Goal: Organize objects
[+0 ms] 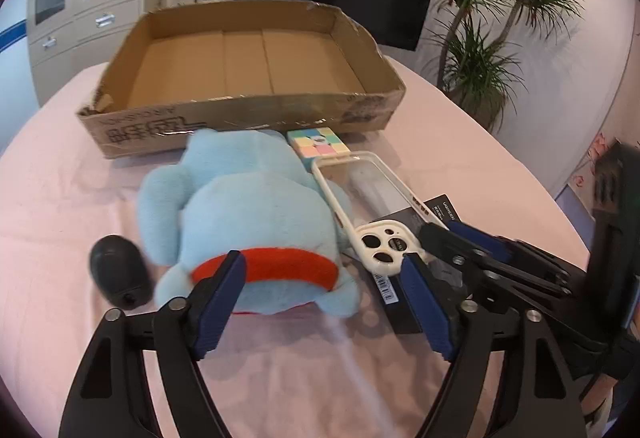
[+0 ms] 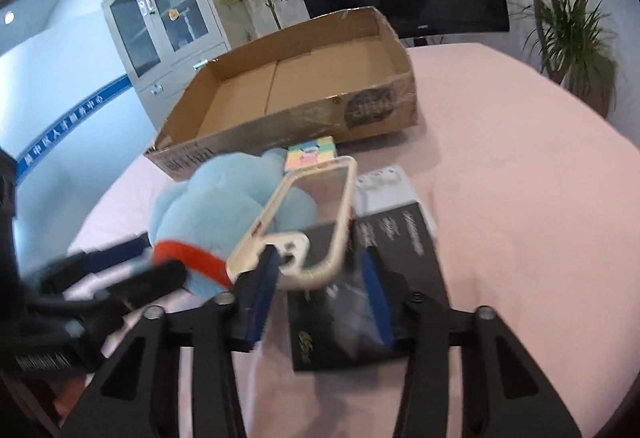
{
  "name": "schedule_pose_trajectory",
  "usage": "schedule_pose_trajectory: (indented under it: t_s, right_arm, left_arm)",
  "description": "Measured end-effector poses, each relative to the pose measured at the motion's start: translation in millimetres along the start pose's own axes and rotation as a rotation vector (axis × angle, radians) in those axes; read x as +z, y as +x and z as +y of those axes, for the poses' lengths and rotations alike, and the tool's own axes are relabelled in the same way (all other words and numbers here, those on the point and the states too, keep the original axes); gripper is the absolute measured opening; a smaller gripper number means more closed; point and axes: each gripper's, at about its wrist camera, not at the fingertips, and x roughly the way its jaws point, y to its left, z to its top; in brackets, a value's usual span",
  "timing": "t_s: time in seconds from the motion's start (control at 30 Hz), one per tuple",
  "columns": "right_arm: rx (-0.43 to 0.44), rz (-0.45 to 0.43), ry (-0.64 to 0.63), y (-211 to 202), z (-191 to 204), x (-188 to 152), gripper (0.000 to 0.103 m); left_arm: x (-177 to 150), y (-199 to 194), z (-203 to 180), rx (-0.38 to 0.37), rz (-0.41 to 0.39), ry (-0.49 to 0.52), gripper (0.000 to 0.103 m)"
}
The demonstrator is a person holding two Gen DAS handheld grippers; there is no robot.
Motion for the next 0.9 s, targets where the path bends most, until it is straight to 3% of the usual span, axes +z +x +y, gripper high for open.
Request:
schedule_pose_trajectory:
  t_s: [0.1, 0.17, 0.33, 0.5, 0.57, 0.63, 0.77, 0.9]
  right_arm:
    - [-0.029, 0.062, -0.003, 18, -2, 3, 0.011]
    - [-0.047, 0.066, 0.005, 19, -8, 0, 0.005]
    - [-0.047, 0.055, 0.014, 7, -17, -13, 0.004]
    - [-0.035, 0.06, 0.004, -13, -16, -39, 0.004]
    - [-0.038, 0.066, -0.008, -21, -13, -48, 0.004]
    - [-0.039, 0.079, -0.019, -27, -13, -57, 0.004]
    - [-0.036, 0.092, -0.018, -34, -14, -69, 0.005]
    - [-0.046, 0.092, -0.017, -32, -13, -68, 0.005]
  left_arm:
    - [3, 10, -1, -0.017, 0.009, -0.012, 0.071]
    - [3, 13, -4, -0.035, 0.008, -0.002, 0.068]
    - [-5, 20, -13, -0.077, 0.05, 0.029, 0.045]
    - [-36, 27, -26, -0.116, 0.128, 0.054, 0.042]
    - [-49, 34, -26, -0.135, 0.162, 0.042, 0.035]
    - [-56, 34, -26, -0.159, 0.165, 0.021, 0.022]
    - [-63, 33, -33, -0.167, 0.163, 0.046, 0.011]
    - [-65, 30, -34, -0.169, 0.155, 0.061, 0.01]
